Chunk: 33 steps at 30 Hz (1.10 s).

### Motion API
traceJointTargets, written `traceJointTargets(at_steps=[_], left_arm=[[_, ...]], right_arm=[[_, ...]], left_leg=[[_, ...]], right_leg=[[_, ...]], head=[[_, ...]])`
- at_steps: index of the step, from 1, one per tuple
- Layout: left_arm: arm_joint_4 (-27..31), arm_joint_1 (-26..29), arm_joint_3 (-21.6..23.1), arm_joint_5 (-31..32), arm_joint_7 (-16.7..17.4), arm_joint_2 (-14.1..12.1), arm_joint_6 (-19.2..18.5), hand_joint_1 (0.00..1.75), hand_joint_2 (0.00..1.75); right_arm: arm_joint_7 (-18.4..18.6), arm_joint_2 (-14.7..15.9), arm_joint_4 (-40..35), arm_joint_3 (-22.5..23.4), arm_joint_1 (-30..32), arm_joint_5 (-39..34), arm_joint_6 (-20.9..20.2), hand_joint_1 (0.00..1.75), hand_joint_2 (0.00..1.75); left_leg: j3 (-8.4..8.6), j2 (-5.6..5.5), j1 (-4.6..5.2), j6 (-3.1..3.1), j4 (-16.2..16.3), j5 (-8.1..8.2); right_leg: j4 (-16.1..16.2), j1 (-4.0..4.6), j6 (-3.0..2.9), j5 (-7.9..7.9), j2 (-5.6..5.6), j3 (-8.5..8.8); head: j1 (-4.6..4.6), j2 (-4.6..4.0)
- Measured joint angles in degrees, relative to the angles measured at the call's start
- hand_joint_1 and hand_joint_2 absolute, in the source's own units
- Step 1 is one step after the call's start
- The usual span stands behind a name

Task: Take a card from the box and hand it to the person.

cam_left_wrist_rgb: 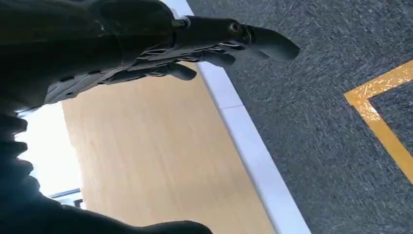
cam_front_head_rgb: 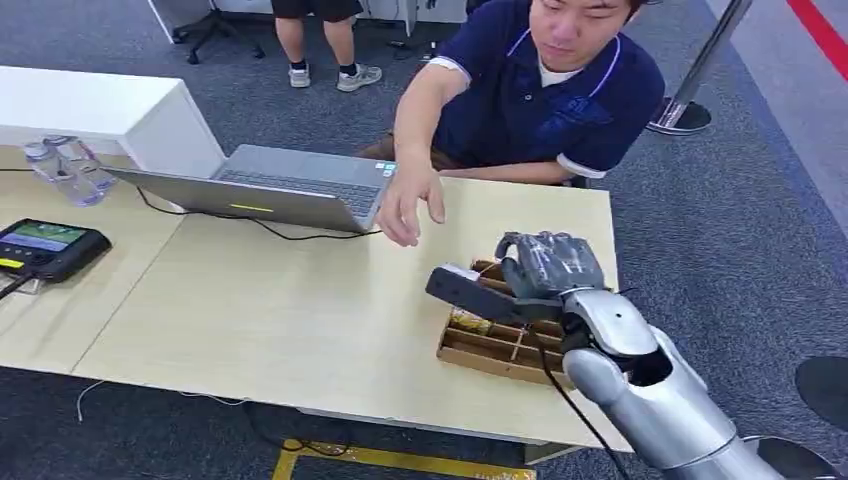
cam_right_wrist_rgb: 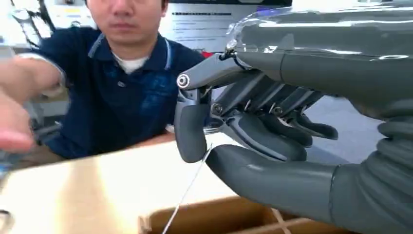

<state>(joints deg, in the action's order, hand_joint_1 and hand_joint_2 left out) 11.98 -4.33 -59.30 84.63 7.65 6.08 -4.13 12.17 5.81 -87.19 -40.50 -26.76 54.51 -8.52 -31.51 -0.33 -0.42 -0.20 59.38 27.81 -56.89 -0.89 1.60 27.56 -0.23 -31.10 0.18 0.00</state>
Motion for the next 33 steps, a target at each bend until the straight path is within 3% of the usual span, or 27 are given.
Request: traceJointTargets(at_steps=[9,14,17,23,33], left_arm=[[0.00,-0.03,0.00,-0.13,-0.50,0.00,-0.02,0.00,1.75],[0.00,-0.13,0.13,0.07,-0.81,0.00,-0.40,0.00,1.75],[0.00,-0.16,0.48,0.31,-0.83,0.00,-0.42,0.00,1.75],[0.00,-0.33,0.98,0.92,-0.83,0.00,-0.44,0.00,1.75],[0.00,-0.41,1.84,1.25,-0.59,0.02,-0.48,0.00,1.75]], right_arm=[[-6.17,-0.98,-1.24,3.49,-2.37,-10.49,0.87,1.75,1.75],[-15.71,-3.29,1.19,4.45,-3.69,-22.85,1.96,1.75,1.75],[-18.75,-5.55,5.37,4.74,-4.47,-26.13,3.95,1.75,1.75],[-20.24,-9.86,11.36,4.87,-5.20,-29.78,5.75,1.75,1.75],[-20.59,-13.16,17.34,5.11,-6.36,-30.86,7.04,1.75,1.75]], left_leg=[[-0.03,-0.01,0.00,0.01,0.00,-0.01],[-0.05,0.00,0.00,0.01,0.00,-0.01],[-0.05,-0.01,-0.01,0.06,0.00,-0.04],[-0.07,-0.01,-0.01,0.06,0.00,-0.04],[-0.07,-0.01,0.00,0.06,0.01,-0.04]], right_leg=[[0.00,0.00,0.01,-0.01,0.00,0.00],[0.00,0.00,0.01,-0.01,0.01,-0.03],[0.00,0.01,0.01,-0.01,0.00,-0.02],[-0.01,0.00,0.01,-0.01,0.00,-0.03],[0.00,0.00,0.03,-0.03,0.00,-0.03]], head=[[0.00,0.00],[-0.02,0.00],[0.00,0.00],[0.00,0.00],[-0.02,0.00]])
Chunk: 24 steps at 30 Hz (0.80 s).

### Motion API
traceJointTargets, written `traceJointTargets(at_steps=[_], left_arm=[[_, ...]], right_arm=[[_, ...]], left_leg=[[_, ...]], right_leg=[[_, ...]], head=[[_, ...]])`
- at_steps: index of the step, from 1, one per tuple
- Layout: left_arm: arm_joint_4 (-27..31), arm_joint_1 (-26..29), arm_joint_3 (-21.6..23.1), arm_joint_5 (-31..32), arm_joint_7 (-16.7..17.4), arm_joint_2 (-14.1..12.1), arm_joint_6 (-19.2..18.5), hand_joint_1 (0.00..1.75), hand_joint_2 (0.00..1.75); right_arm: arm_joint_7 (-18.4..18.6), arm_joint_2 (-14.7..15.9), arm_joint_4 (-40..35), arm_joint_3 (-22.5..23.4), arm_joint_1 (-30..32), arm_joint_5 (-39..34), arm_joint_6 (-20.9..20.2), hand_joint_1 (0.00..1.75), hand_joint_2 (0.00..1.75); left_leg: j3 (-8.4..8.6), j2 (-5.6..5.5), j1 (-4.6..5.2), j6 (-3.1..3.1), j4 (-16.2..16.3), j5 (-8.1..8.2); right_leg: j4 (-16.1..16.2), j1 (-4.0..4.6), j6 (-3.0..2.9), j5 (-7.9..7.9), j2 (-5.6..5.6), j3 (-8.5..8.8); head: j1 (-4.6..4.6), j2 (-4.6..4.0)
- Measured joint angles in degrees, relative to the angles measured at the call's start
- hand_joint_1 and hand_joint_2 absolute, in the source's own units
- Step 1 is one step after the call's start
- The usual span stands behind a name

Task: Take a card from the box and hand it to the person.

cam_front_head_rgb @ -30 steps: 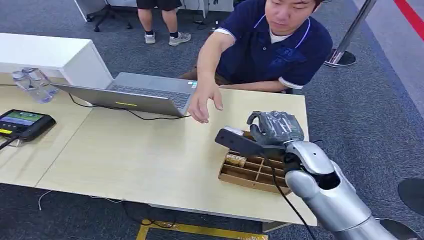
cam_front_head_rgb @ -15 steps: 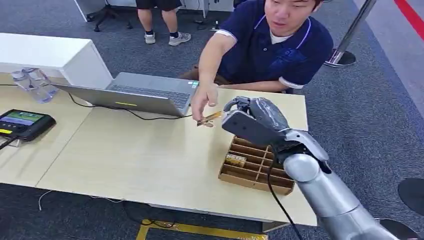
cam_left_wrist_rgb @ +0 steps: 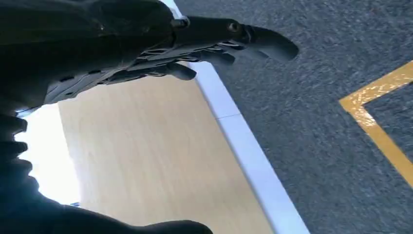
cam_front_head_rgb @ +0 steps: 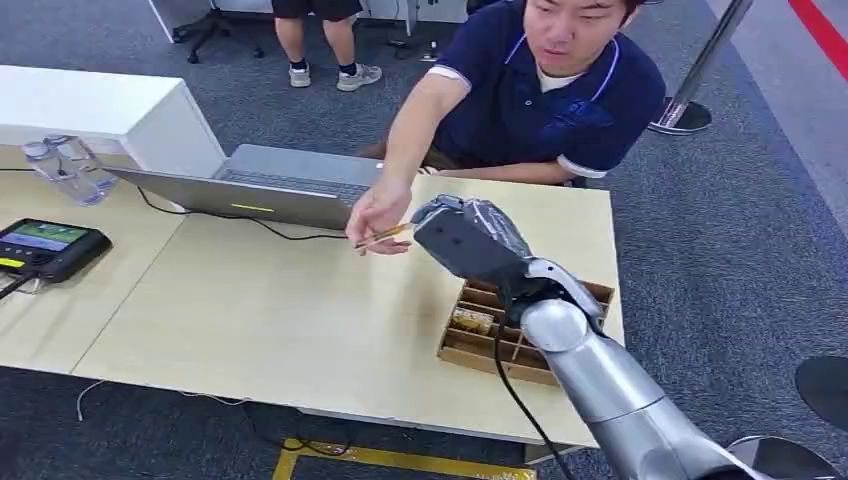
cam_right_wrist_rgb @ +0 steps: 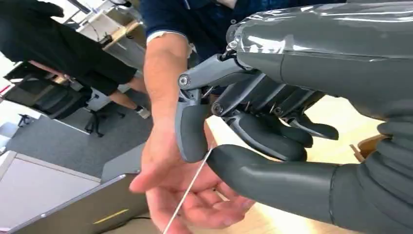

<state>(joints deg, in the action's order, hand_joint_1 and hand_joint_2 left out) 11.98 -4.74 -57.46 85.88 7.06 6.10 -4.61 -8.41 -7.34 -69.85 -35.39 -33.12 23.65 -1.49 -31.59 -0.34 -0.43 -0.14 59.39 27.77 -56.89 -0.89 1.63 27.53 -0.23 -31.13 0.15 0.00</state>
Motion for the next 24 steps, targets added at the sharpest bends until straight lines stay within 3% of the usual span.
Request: traceJointTargets(at_steps=[24], left_arm=[[0.00,0.00,0.02,0.00,0.63,0.00,-0.04,0.00,1.75]], right_arm=[[-0.46,-0.81,4.72,0.13,-0.51,-0.50,0.09,1.75,1.75]], left_leg=[[0.00,0.00,0.00,0.00,0.01,0.00]], right_leg=[[0.00,0.00,0.00,0.00,0.00,-0.01]], head=[[0.02,0.00]])
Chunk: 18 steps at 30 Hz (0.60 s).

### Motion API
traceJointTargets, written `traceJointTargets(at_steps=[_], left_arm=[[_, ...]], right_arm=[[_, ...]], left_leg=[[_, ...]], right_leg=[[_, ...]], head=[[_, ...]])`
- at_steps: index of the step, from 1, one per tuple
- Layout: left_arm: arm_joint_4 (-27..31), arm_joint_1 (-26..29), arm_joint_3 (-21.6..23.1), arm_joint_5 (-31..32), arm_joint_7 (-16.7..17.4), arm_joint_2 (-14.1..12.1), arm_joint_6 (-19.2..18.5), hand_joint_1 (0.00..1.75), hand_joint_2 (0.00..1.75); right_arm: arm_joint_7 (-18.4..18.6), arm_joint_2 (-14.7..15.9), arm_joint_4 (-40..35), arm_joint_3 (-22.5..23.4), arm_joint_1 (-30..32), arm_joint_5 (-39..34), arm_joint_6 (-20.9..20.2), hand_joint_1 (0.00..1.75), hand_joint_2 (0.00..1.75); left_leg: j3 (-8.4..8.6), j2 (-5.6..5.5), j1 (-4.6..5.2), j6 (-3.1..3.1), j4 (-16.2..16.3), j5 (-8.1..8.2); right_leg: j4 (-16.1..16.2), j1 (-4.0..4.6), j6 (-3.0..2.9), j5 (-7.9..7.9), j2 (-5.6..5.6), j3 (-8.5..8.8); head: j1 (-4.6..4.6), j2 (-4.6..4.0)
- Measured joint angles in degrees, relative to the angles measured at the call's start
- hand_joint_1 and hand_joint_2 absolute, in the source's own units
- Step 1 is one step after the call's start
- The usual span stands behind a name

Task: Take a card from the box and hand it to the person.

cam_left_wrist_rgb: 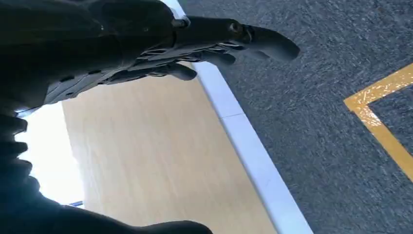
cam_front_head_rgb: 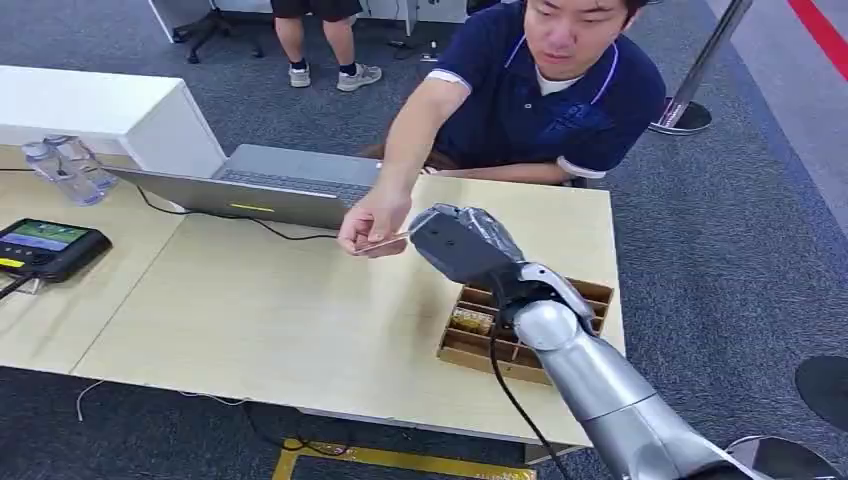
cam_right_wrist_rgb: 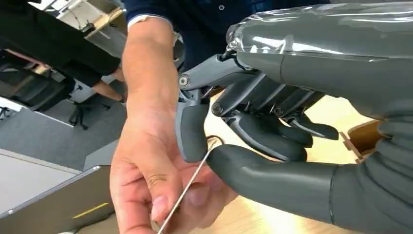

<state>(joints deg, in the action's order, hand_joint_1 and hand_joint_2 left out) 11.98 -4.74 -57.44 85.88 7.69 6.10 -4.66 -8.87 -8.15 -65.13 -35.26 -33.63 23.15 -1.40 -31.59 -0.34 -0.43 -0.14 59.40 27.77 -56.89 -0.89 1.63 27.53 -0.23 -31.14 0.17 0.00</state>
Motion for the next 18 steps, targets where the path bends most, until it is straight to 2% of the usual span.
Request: traceJointTargets(at_steps=[15,16,18], left_arm=[[0.00,0.00,0.00,0.00,0.00,-0.02,-0.48,0.00,1.75],[0.00,0.00,0.00,0.00,-0.02,-0.02,-0.53,0.00,1.75],[0.00,0.00,0.00,-0.09,-0.44,-0.02,-1.03,0.00,1.75]], right_arm=[[-0.15,0.00,0.72,0.59,-0.19,-0.72,-0.46,1.75,1.75],[-0.17,0.00,0.74,0.63,-0.20,-0.76,-0.50,0.00,1.75],[-0.22,0.00,0.74,0.81,-0.24,-0.81,-0.52,0.00,1.75]], left_leg=[[0.00,0.00,0.00,0.00,0.00,0.00],[0.00,0.00,0.00,0.00,0.00,0.00],[-0.01,0.00,0.00,0.00,0.00,0.00]], right_leg=[[0.00,0.00,0.00,0.00,0.00,0.00],[0.00,0.00,0.00,0.00,0.00,0.00],[0.00,0.00,0.00,0.00,0.00,0.00]], head=[[0.00,0.00],[0.00,0.00],[0.00,0.00]])
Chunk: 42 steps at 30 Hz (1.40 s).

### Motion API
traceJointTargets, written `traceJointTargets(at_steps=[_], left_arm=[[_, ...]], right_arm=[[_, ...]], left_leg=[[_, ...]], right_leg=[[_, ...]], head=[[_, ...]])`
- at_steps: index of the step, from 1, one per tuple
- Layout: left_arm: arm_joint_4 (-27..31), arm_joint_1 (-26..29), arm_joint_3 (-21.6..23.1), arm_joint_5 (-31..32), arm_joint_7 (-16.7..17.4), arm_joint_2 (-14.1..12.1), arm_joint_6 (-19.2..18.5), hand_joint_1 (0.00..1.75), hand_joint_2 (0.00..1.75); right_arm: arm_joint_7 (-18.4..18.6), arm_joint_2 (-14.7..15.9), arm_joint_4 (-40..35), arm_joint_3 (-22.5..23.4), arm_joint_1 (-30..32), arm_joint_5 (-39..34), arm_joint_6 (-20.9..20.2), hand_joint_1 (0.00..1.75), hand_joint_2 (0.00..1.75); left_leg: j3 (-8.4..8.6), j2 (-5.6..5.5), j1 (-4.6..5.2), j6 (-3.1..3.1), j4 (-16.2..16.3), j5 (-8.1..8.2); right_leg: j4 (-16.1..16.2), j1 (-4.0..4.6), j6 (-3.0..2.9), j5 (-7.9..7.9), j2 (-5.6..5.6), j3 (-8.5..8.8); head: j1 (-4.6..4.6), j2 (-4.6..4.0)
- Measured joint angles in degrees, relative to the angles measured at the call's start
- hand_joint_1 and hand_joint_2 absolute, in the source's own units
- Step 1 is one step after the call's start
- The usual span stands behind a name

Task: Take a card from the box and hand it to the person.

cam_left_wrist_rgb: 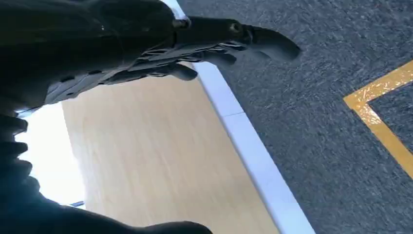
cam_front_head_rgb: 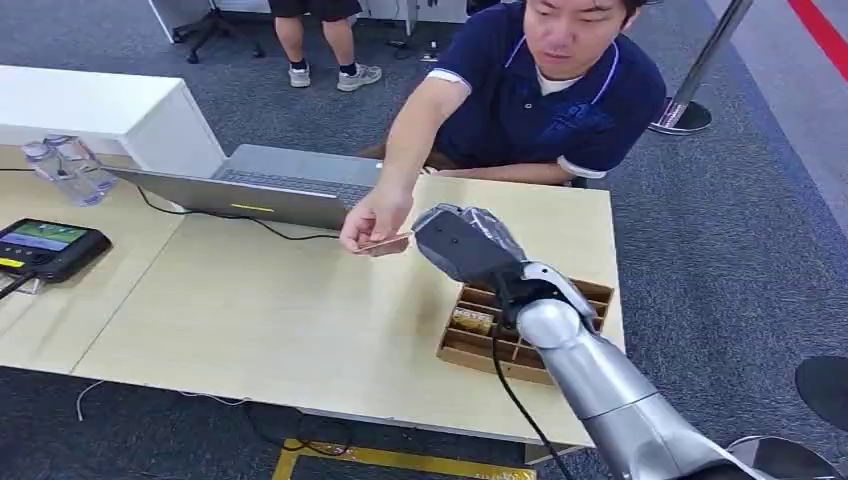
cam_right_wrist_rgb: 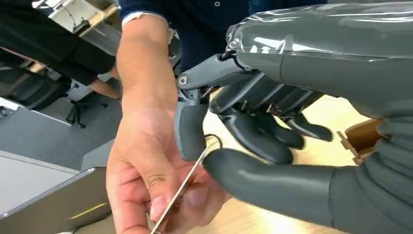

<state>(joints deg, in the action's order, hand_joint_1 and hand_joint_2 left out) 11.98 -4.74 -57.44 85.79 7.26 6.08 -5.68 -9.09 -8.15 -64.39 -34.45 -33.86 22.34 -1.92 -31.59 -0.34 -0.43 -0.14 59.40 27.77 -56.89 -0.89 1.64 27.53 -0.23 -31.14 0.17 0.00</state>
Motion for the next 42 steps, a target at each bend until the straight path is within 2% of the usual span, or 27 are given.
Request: traceJointTargets(at_steps=[1,2,13,14,15,17,25,27,29,33,37,40,42], left_arm=[[0.00,0.00,0.00,0.00,0.00,0.00,-0.24,0.00,1.75],[0.00,0.00,0.00,0.00,-0.02,0.00,-0.59,0.00,0.00],[0.00,0.00,-0.02,-1.11,0.63,0.00,-1.31,0.00,0.00],[0.00,0.00,-0.02,-1.11,0.63,0.00,-1.24,0.00,0.00],[0.00,0.00,-0.02,-1.11,0.63,0.00,-1.16,0.00,0.00],[0.00,0.00,-0.02,-1.12,0.61,0.00,-0.87,0.00,0.00],[0.00,0.02,-0.02,-1.29,0.59,-0.02,-0.65,0.00,0.00],[0.00,0.01,-0.04,-1.53,0.61,-0.02,-0.59,0.00,0.00],[0.00,0.04,-0.04,-1.99,0.63,0.00,-0.26,0.00,0.00],[0.00,0.35,-0.09,-2.71,0.77,0.00,0.11,0.00,0.00],[0.00,0.46,-0.17,-3.65,0.87,0.11,0.31,0.00,0.00],[0.00,0.71,-0.26,-4.13,1.07,0.31,0.53,0.00,0.00],[0.00,0.69,-0.39,-4.31,1.20,0.48,0.57,0.00,0.00]], right_arm=[[0.00,-0.02,0.04,0.04,-0.04,-0.04,0.00,0.00,1.75],[-0.02,-0.04,0.11,0.04,-0.08,-0.07,-0.02,0.00,1.75],[-0.22,-0.22,0.55,0.07,-0.39,-0.31,-0.26,0.00,1.75],[-0.26,-0.24,0.63,0.07,-0.43,-0.35,-0.26,1.10,1.75],[-0.33,-0.26,0.66,0.09,-0.44,-0.44,-0.24,1.64,1.75],[-0.44,-0.31,0.66,0.09,-0.45,-0.63,-0.20,1.69,1.75],[-1.70,0.13,-0.17,1.94,-0.25,-1.29,2.73,1.71,1.75],[-2.44,0.43,-0.97,2.57,0.06,-1.10,4.37,1.66,1.75],[-3.74,0.94,-3.42,4.35,1.63,-0.33,7.90,1.64,1.75],[-5.97,2.93,-11.57,10.26,5.75,2.65,14.43,1.75,1.75],[-7.83,4.61,-18.67,18.06,10.86,6.32,24.51,1.73,1.75],[-8.93,5.86,-20.74,25.14,14.16,7.58,29.86,1.75,1.75],[-9.75,6.60,-20.65,30.22,16.34,7.98,31.70,1.75,1.75]], left_leg=[[0.00,0.00,0.00,0.00,0.00,0.00],[0.00,0.00,0.00,0.00,0.00,0.00],[0.00,0.00,0.00,0.00,0.00,0.00],[0.00,0.00,0.00,0.00,0.00,0.00],[0.00,0.00,0.00,0.00,0.00,0.00],[0.00,0.00,0.00,0.00,0.01,0.00],[0.00,0.00,0.00,0.00,0.03,0.00],[0.01,0.01,0.00,0.00,0.04,0.00],[-0.01,-0.05,0.00,0.01,0.06,0.00],[-0.06,-0.07,0.02,0.06,0.07,0.04],[-0.08,-0.13,0.03,0.09,0.08,0.06],[-0.09,-0.11,0.03,0.13,0.08,0.08],[-0.09,-0.12,0.04,0.14,0.09,0.09]], right_leg=[[0.00,0.00,0.00,0.00,0.00,0.00],[0.00,0.00,0.00,0.00,0.00,0.00],[0.00,0.00,0.00,0.00,0.00,0.00],[0.00,0.00,0.00,0.00,0.00,0.00],[0.00,0.00,0.00,0.00,0.00,0.00],[0.00,0.00,0.00,0.00,0.00,0.00],[0.00,0.00,0.00,0.00,0.00,-0.01],[0.01,0.00,0.00,0.00,0.03,-0.03],[0.02,0.00,0.01,0.00,-0.03,-0.03],[0.04,-0.01,0.01,0.00,-0.03,-0.04],[0.16,-0.01,0.03,-0.01,-0.10,-0.02],[0.20,-0.02,0.08,-0.04,-0.07,-0.02],[0.21,-0.02,0.09,-0.05,-0.08,-0.02]], head=[[0.00,0.00],[-0.02,0.00],[0.00,0.00],[0.00,0.00],[0.00,0.00],[-0.02,0.00],[0.00,0.00],[-0.02,0.00],[-0.02,0.00],[0.00,0.00],[0.00,0.00],[0.00,0.00],[0.02,0.00]])
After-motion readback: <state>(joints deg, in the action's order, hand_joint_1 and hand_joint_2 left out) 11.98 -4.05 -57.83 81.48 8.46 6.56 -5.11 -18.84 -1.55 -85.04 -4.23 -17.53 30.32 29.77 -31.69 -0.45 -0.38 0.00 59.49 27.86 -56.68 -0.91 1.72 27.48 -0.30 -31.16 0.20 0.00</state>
